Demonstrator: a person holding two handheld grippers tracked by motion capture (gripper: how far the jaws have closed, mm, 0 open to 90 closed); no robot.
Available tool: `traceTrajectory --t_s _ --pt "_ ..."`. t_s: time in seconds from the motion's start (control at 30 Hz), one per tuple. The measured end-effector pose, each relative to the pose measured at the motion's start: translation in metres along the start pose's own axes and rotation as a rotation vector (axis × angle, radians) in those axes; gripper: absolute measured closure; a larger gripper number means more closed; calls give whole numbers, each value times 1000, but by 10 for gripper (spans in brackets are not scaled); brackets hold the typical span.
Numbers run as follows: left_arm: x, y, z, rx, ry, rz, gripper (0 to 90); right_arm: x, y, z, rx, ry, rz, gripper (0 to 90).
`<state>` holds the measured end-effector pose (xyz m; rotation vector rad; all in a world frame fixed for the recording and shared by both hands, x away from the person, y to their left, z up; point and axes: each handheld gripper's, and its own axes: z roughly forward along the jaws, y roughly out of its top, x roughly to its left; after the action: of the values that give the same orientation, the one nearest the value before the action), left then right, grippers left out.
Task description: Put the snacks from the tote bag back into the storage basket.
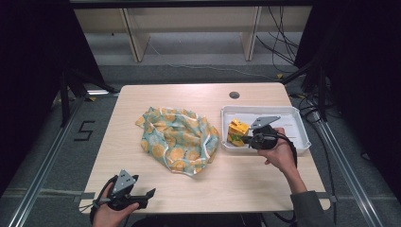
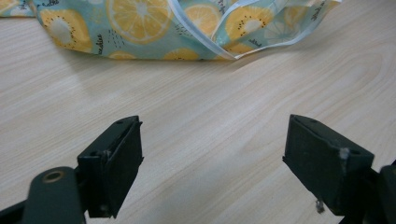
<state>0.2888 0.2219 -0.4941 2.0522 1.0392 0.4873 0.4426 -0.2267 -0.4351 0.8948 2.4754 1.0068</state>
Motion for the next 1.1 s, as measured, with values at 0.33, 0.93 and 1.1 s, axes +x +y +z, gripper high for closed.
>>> traceTrajectory --t_s 0.33,0.93,1.1 --pt "0 0 -1 1 -1 2 189 -11 -5 2 45 6 5 900" --pt "1 0 -1 4 1 2 189 -21 -11 4 30 -16 27 893" --pt "1 0 -1 -2 6 0 189 -7 -5 -6 -10 0 27 795"
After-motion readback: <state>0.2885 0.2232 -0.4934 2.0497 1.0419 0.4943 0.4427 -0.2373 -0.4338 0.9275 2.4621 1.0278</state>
